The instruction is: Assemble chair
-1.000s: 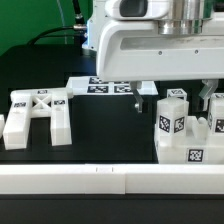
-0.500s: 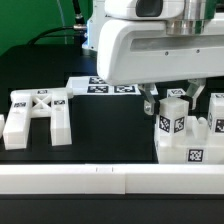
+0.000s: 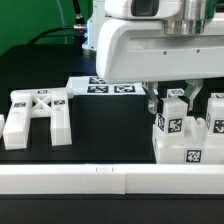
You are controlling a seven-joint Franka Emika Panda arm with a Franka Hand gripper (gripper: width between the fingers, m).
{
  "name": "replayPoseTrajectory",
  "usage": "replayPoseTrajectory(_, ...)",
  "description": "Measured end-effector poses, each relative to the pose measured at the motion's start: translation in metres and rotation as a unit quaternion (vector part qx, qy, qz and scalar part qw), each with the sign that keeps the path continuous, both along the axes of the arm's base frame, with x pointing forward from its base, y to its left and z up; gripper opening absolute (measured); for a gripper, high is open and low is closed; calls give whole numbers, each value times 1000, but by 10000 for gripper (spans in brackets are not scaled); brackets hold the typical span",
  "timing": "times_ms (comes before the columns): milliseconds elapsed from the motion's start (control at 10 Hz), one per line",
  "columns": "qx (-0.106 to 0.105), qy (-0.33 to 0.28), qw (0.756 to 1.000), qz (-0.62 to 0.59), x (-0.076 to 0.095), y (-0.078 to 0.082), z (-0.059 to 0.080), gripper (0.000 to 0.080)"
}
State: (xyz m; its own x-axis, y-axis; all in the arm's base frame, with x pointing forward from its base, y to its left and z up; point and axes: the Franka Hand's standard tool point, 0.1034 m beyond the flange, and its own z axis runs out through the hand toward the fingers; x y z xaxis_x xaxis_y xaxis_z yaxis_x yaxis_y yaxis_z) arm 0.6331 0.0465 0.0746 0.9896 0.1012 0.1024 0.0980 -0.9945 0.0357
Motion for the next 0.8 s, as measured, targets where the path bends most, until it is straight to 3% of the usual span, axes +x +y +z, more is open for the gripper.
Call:
replayPoseTrajectory(400,22,-4,979,-200,-1,4,0,291)
replayPoseTrajectory(800,53,-5,902,-429,0,4,0,291)
